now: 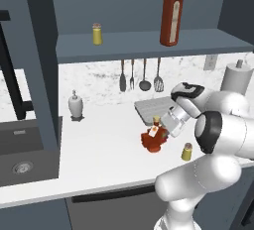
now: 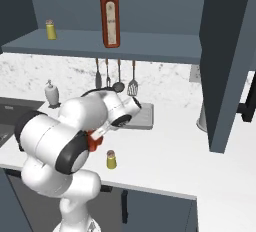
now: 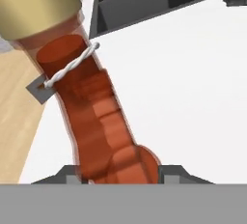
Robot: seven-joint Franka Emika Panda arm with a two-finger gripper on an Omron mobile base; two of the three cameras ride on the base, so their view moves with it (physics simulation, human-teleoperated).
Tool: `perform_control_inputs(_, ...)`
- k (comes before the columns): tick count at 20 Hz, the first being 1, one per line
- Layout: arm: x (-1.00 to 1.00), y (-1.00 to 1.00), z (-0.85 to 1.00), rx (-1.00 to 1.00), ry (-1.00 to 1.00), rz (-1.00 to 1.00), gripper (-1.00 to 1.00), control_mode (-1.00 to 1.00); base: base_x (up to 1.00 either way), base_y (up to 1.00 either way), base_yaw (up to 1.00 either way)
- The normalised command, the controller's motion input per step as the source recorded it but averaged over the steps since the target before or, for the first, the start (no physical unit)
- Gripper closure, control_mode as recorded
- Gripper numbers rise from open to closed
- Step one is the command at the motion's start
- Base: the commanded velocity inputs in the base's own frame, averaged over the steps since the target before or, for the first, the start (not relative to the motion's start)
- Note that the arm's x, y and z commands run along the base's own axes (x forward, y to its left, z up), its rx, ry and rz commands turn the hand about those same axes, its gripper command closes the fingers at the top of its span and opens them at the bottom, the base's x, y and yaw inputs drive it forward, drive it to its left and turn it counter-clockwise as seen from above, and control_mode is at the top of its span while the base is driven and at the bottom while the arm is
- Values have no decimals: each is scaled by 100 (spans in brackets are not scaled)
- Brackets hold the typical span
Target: Put the shaker and condiment bottle from the counter next to their counterparts in the cabinet.
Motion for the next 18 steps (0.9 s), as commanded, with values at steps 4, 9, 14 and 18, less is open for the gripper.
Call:
perform_control_inputs(4, -73, -15, 53, 9, 9, -69, 100, -100, 0, 0, 0)
perform_control_inputs(9, -48, -10, 75, 13, 19, -77, 100, -100, 0, 0, 0)
perform_control_inputs(14, -48, -19, 57, 10, 20, -75, 100, -100, 0, 0, 0)
perform_control_inputs(18, -31, -9, 65, 2, 20, -72, 100, -100, 0, 0, 0)
